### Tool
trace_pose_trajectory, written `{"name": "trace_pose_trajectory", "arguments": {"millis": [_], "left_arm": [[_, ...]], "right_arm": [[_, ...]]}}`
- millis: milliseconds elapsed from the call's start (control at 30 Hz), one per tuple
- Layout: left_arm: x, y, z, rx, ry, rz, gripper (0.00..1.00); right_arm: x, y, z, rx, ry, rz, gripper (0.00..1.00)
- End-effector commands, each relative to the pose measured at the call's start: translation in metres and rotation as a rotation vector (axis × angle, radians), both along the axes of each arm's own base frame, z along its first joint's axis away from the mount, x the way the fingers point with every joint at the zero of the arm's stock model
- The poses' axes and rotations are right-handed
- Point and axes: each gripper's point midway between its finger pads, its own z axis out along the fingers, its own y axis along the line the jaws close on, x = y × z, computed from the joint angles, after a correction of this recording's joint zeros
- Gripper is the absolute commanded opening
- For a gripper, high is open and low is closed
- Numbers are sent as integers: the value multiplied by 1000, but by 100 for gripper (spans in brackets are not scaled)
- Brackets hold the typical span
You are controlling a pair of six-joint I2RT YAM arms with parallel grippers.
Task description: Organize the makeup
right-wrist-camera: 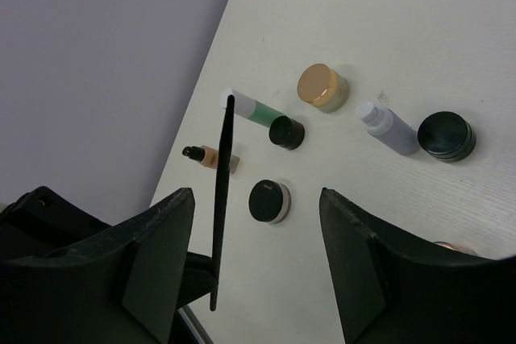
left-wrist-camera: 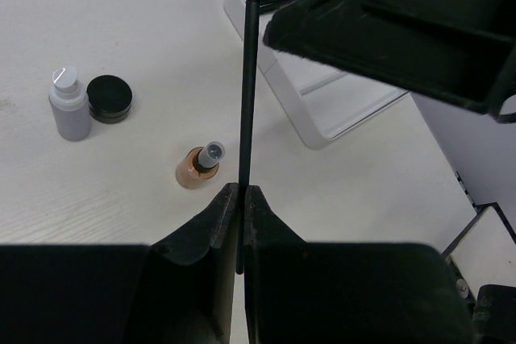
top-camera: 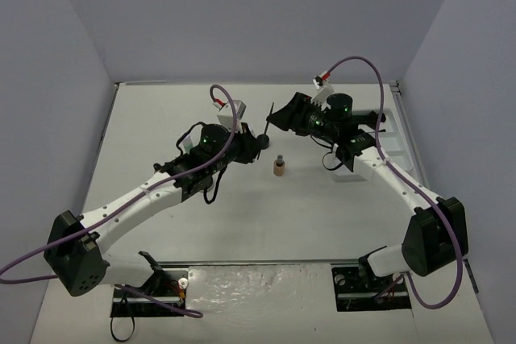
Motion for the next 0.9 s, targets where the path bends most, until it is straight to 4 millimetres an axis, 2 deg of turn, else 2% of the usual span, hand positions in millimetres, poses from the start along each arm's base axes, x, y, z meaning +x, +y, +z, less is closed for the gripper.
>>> {"name": "trace_pose_trajectory", "arguments": {"millis": [0,133,267,400,500,600,700,800,867], "left_arm": [[2,-16,79,-190,-131,-32,0],[3,-21,78,-195,-124,-43,0],[4,-24,75,-194,-114,-48,0],[6,-26,69,-187,-95,-42,0],[10,-22,59,-154,-66,-8,2],[13,-16,47,-118,-41,28,23],[19,-5,35,-65,-23,89,55],[23,11,24,9,-17,152,81],[19,25,10,79,6,183,89]], "right_arm": [[-2,19,32,60,-108,55,55],[-3,22,31,59,-109,62,45],[-4,22,32,60,-112,64,30],[-3,19,30,53,-109,44,4],[1,15,29,46,-108,18,0],[6,8,29,44,-105,-17,0],[18,-13,24,33,-85,-97,0],[43,-61,19,40,-51,-265,0],[56,-92,6,32,-12,-376,0]]}}
